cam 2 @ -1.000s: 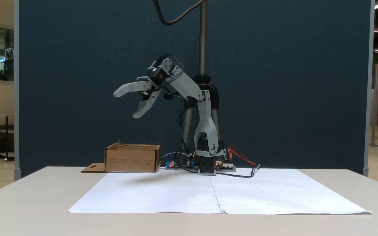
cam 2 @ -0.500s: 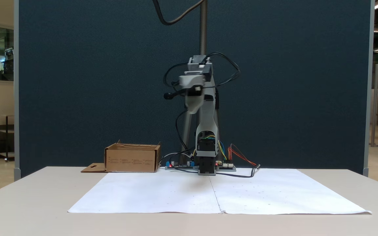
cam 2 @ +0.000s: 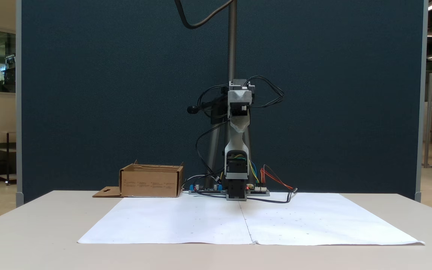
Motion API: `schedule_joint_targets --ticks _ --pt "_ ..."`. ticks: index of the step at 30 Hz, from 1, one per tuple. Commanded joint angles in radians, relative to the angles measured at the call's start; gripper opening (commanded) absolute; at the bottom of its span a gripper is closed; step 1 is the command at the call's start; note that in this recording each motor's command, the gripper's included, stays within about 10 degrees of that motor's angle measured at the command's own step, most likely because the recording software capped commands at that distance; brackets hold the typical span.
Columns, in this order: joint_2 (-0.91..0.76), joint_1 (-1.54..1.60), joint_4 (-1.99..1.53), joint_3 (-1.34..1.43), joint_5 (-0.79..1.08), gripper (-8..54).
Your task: Grasp a green dice and put it in the bin.
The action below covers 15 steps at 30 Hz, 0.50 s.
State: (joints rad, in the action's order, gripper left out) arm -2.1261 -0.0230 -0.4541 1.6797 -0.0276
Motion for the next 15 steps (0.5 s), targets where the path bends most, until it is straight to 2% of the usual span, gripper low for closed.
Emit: schedule_joint_targets --ticks 1,9,15 --pt "-0.066 -0.009 0.168 0.028 -0.060 46.9" --pt "-0.192 -0.008 0.448 0.474 -0.051 46.6" --pt "-0.209 -0.006 0.650 0.824 -0.051 43.5"
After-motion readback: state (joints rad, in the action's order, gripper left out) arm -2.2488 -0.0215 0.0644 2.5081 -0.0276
